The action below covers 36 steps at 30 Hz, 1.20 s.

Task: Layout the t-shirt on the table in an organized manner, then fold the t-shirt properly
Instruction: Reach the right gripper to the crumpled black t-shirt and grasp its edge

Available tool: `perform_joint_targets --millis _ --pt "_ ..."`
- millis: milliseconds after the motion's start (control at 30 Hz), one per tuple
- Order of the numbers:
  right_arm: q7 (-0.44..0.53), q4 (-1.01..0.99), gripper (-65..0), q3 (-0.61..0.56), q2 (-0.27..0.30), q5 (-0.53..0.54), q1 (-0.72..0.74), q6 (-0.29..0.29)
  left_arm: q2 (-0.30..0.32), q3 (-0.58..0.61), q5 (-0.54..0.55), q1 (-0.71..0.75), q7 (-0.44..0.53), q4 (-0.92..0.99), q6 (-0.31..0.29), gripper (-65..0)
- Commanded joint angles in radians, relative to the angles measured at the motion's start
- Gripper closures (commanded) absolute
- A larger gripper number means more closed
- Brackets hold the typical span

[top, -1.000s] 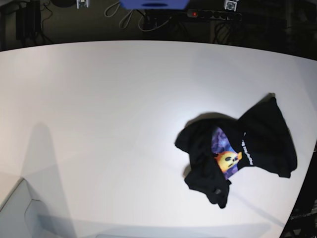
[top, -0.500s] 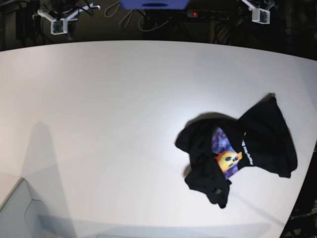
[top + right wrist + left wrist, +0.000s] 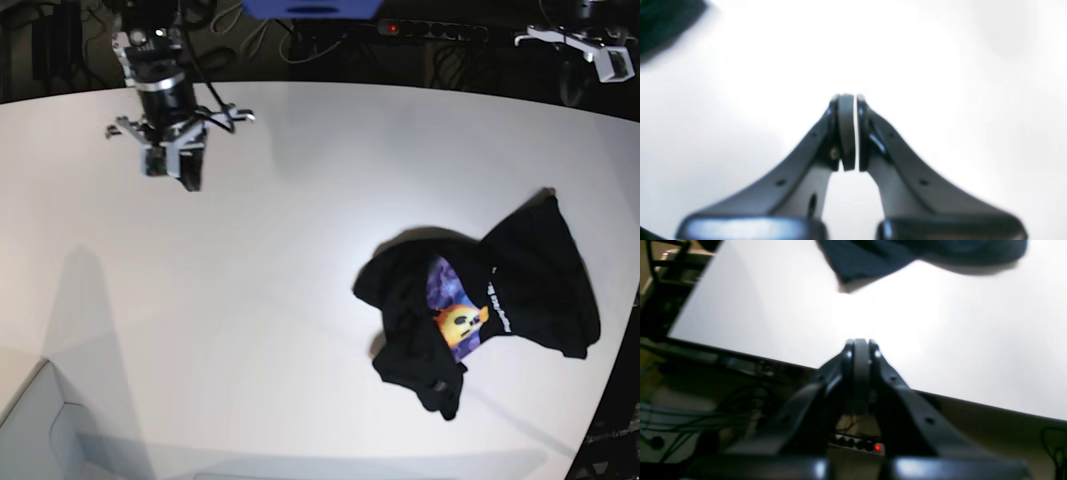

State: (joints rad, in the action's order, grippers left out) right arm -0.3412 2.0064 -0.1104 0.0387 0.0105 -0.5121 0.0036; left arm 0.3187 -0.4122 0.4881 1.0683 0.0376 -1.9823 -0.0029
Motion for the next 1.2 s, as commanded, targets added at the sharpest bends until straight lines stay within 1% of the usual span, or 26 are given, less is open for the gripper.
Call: perform_joint_targets --millis 0,67,133,200,267,333,400,467,533,667,867,1000,1100,1167 --pt "-0.009 0.018 0.0 -0.038 -0.006 0.003 0.039 0.002 0.004 -0.006 0.004 0.014 0.026 -0.012 0.001 -0.1" --pt "-0.094 0.017 -3.5 -0.111 -0.016 0.003 0.117 0.002 0.004 -0.006 0.004 0.014 0.026 -0.012 0.001 -0.1" --pt "-0.163 0.009 -7.7 -0.174 -0.05 0.003 0.194 0.002 0.003 -0.006 0.004 0.014 0.026 -0.01 0.002 -0.1" --pt "-0.201 -0.029 -12.6 -0.213 -0.092 0.003 0.263 0.002 0.001 0.0 0.004 0.014 0.026 -0.012 0.005 -0.1" --pt "-0.207 -0.095 -16.8 -0.228 -0.128 0.003 0.329 0.002 0.001 0.0 0.005 0.014 0.026 -0.013 0.005 -0.1" --pt "-0.206 -0.186 -19.0 -0.237 -0.159 0.003 0.393 0.002 -0.003 -0.001 0.016 0.014 0.026 -0.015 0.005 -0.1" --pt "-0.206 -0.283 -19.3 -0.237 -0.184 0.004 0.467 0.002 -0.014 -0.007 0.062 0.014 0.026 -0.015 0.004 -0.1" --pt "-0.203 -0.37 -19.3 -0.237 -0.196 0.009 0.531 0.002 -0.01 -0.029 0.1 0.022 0.025 -0.013 0.002 -0.1" --pt "-0.203 -0.461 -19.3 -0.237 -0.196 0.058 0.603 0.002 -0.011 -0.049 0.123 0.023 0.025 -0.012 0.001 -0.1" --pt "-0.183 -0.635 -19.8 -0.237 -0.196 0.164 0.725 0.002 -0.011 -0.064 0.129 0.022 0.025 -0.012 0.004 -0.1" --pt "-0.112 -0.962 -19.8 -0.237 -0.196 0.242 0.89 0.002 -0.014 -0.057 0.129 0.022 0.025 -0.012 0.005 -0.1" --pt "-0.054 -1.105 -19.8 -0.237 -0.196 0.271 0.943 0.002 -0.014 -0.055 0.131 0.022 0.025 -0.01 0.007 -0.1" --pt "-0.028 -1.137 -20.2 -0.236 -0.196 0.271 0.949 0.002 -0.014 -0.055 0.131 0.022 0.025 -0.01 0.007 -0.1" --pt "-0.028 -1.137 -22.5 -0.236 -0.196 0.271 0.949 0.002 -0.014 -0.055 0.131 0.019 0.025 -0.01 0.007 -0.1"
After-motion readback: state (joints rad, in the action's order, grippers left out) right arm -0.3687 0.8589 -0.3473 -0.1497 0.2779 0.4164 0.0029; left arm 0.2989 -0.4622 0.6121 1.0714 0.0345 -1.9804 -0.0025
